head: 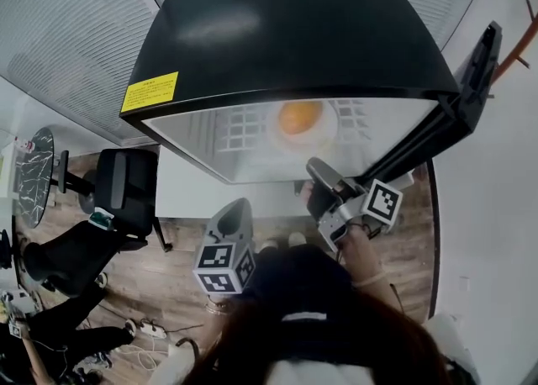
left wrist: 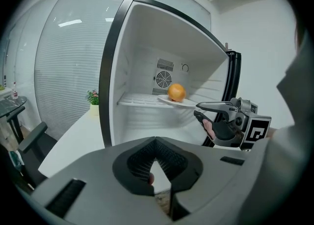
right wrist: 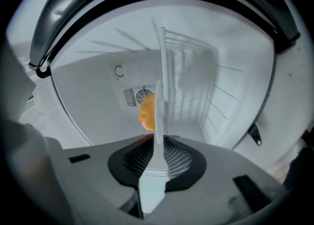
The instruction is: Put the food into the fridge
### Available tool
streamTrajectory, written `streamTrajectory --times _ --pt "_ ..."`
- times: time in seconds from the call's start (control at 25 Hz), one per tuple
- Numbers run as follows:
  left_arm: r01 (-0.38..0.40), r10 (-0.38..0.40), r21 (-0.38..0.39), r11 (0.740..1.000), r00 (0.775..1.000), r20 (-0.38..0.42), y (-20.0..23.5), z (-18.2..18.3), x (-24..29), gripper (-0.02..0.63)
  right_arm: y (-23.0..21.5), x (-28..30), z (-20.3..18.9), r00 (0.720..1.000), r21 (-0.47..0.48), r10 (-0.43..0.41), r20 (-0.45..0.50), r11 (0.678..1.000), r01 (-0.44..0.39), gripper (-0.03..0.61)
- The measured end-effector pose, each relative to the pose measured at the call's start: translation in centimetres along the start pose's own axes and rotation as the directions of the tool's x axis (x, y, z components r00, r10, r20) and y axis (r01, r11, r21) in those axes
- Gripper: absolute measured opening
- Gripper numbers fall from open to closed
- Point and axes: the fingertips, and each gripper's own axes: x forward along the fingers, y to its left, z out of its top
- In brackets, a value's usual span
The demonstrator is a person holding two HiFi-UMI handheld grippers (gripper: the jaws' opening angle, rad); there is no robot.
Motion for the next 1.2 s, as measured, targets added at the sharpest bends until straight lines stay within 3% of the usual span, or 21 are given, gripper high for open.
streamTrajectory --times 0.36,0.52,0.92,1.04,1.2 --pt "-0.011 0.011 -0.002 1.000 1.000 0.004 -0.3 -0.4 -0.6 -0.002 -0.1 -0.9 -0.2 1.000 -0.055 -0.021 -0.012 0.998 0.021 0.023" --pt "-0.013 0.013 -0.002 1.000 1.000 0.013 -0.1 -0.4 -1.0 -0.002 -0.2 -1.1 -0.6 0.999 -0.120 -0.052 -0.015 0.991 0.050 -0.006" --pt "0.025 -0.025 0.030 0.999 1.000 0.017 -0.9 -0.7 -2.6 -0.002 0.6 -2.6 -2.4 0.995 -0.280 -0.092 0.027 0.955 0.096 -0.006" --pt "0.029 -0.030 0.035 0.999 0.999 0.021 -0.9 -0.8 -3.4 -0.002 0.5 -3.3 -3.0 0.990 -0.344 -0.130 0.048 0.929 0.138 -0.006" --pt "0.033 -0.034 0.032 0.999 0.999 0.025 -0.8 -1.7 -4.6 -0.002 -0.6 -5.3 -3.4 0.960 -0.475 -0.260 0.104 0.835 0.278 -0.006"
